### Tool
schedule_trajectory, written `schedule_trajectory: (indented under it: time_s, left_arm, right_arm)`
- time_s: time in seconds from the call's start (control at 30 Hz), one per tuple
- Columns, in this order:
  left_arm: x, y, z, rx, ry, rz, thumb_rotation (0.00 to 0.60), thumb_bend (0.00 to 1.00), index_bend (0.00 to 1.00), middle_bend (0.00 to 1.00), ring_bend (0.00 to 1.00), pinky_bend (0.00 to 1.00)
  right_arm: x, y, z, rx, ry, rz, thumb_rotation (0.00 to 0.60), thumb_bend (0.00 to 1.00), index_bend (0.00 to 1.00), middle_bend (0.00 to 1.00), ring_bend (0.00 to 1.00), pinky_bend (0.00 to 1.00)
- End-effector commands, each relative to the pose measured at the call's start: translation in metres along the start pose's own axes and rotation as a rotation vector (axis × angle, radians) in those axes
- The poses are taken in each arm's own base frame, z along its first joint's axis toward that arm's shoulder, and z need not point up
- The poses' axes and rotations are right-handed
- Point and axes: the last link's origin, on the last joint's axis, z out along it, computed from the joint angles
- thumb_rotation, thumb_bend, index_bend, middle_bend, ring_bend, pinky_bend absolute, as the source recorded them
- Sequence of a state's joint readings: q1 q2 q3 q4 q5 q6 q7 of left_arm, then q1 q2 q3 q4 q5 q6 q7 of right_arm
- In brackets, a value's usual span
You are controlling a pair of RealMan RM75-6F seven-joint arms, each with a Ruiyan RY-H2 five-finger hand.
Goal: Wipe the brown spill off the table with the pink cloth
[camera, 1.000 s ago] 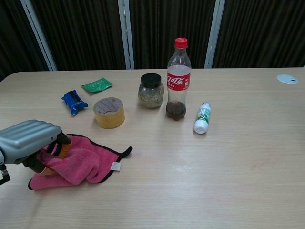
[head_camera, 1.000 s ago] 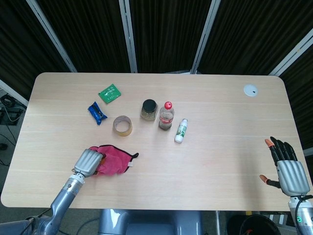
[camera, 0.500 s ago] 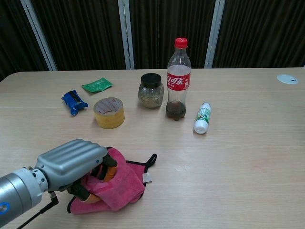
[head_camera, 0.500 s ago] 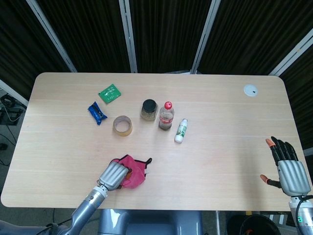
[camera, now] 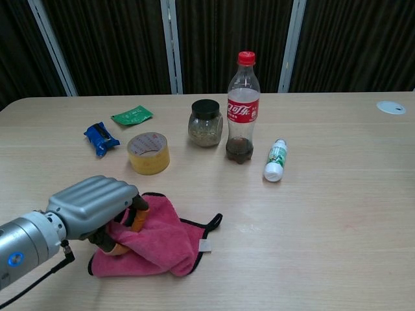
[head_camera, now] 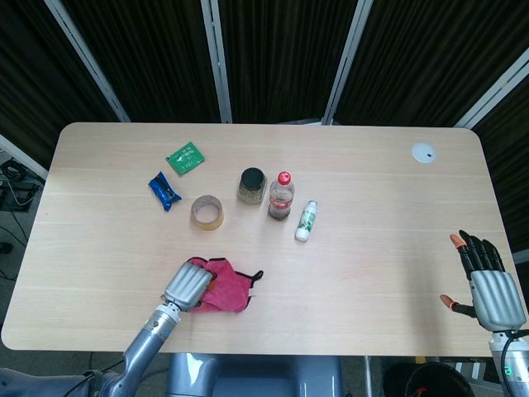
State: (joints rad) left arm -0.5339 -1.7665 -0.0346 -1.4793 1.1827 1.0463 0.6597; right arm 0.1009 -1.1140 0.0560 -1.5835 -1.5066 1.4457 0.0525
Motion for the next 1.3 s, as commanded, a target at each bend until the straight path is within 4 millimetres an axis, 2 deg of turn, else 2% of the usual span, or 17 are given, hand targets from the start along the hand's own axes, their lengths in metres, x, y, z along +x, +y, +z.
schedule_trajectory:
  time_s: [0.03,0.1,0.2,0.53,0.67,0.9,1.0,1.03,1.07,1.13,1.2,1.3]
  left_arm:
    - [0.005,-0.03,0.002,0.073,0.006,0.025,0.6,0.58,0.82,0.59,0.51,0.57]
    - [0.013,-0.06,-0.001,0.126,0.021,0.056,0.6,0.57,0.82,0.59,0.51,0.57]
    - [0.026,-0.083,-0.004,0.158,0.047,0.06,0.6,0.57,0.82,0.58,0.51,0.57]
    - [0.073,-0.124,-0.018,0.218,0.183,-0.038,0.6,0.56,0.77,0.55,0.48,0.56]
    - [0.083,-0.131,-0.026,0.215,0.21,-0.046,0.6,0.51,0.71,0.49,0.44,0.54]
    - [0.082,-0.139,-0.034,0.219,0.219,-0.054,0.6,0.43,0.61,0.37,0.33,0.48]
    - [0.078,-0.139,-0.034,0.217,0.194,-0.049,0.6,0.33,0.54,0.26,0.23,0.36]
    - [0.078,-0.14,-0.034,0.222,0.191,-0.035,0.6,0.25,0.5,0.21,0.18,0.3]
    - [0.077,-0.14,-0.034,0.226,0.191,-0.025,0.6,0.13,0.42,0.14,0.11,0.23]
    - [0.077,-0.138,-0.035,0.232,0.197,-0.016,0.6,0.02,0.33,0.06,0.05,0.16]
    - [0.077,-0.136,-0.035,0.232,0.206,-0.013,0.6,0.0,0.25,0.01,0.01,0.11]
    - [0.081,-0.136,-0.038,0.232,0.223,-0.017,0.6,0.0,0.19,0.0,0.0,0.07]
  right_arm:
    - [0.0,-0.001,0.0,0.001,0.001,-0.001,0.6,0.02,0.0,0.0,0.0,0.03]
    - [0.0,-0.001,0.0,0.0,0.0,-0.001,0.6,0.01,0.0,0.0,0.0,0.03]
    - [-0.001,-0.001,0.001,0.0,-0.001,-0.003,0.6,0.01,0.0,0.0,0.0,0.03]
    - [-0.001,-0.001,0.001,-0.001,-0.001,-0.004,0.6,0.01,0.0,0.0,0.0,0.03]
    - [-0.002,-0.002,0.001,0.001,-0.003,-0.006,0.6,0.01,0.0,0.0,0.0,0.03]
    - [-0.003,-0.003,0.002,0.003,-0.007,-0.007,0.6,0.02,0.0,0.0,0.0,0.03]
    - [-0.003,-0.004,0.002,0.005,-0.009,-0.009,0.6,0.01,0.0,0.0,0.0,0.03]
    - [-0.004,-0.004,0.002,0.004,-0.011,-0.01,0.6,0.01,0.0,0.0,0.0,0.03]
    - [-0.004,-0.003,0.002,0.004,-0.011,-0.011,0.6,0.01,0.0,0.0,0.0,0.03]
    - [-0.003,-0.003,0.002,0.004,-0.01,-0.013,0.6,0.02,0.0,0.0,0.0,0.03]
    - [-0.003,-0.003,0.002,0.004,-0.01,-0.011,0.6,0.01,0.0,0.0,0.0,0.03]
    - [-0.003,-0.003,0.002,0.005,-0.011,-0.012,0.6,0.01,0.0,0.0,0.0,0.03]
